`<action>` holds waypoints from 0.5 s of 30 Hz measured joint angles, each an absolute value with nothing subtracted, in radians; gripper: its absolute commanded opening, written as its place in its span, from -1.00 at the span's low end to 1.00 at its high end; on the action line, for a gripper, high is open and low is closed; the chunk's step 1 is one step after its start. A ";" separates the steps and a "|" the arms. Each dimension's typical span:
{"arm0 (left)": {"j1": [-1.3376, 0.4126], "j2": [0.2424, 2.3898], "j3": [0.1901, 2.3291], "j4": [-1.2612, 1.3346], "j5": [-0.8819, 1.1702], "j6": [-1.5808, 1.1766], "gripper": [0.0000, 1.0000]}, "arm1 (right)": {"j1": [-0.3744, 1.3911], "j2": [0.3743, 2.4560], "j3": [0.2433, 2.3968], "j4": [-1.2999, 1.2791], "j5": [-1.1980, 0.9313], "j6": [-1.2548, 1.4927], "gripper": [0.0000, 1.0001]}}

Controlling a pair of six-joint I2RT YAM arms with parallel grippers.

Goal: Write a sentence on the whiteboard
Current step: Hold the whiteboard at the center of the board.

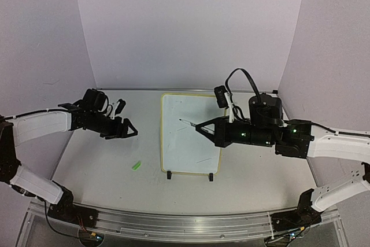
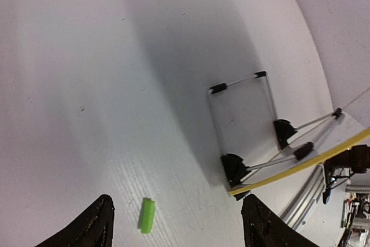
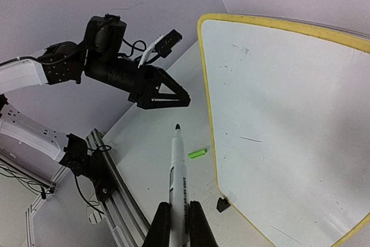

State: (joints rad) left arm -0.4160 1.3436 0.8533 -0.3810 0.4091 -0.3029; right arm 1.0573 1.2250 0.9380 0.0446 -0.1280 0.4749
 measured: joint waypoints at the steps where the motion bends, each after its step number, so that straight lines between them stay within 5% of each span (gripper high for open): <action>1: -0.416 1.343 0.866 -0.364 0.449 -0.287 0.49 | 1.057 1.227 0.939 0.046 -0.131 0.473 -1.00; 15: -0.485 1.447 1.166 -0.335 0.844 -0.074 0.48 | 0.964 1.287 0.995 0.081 -0.353 0.429 -1.00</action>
State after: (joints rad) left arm -0.4847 1.4470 1.1658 -0.3350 0.8442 -0.0742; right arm 0.9636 1.2865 0.9952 0.0807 -0.3527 0.4287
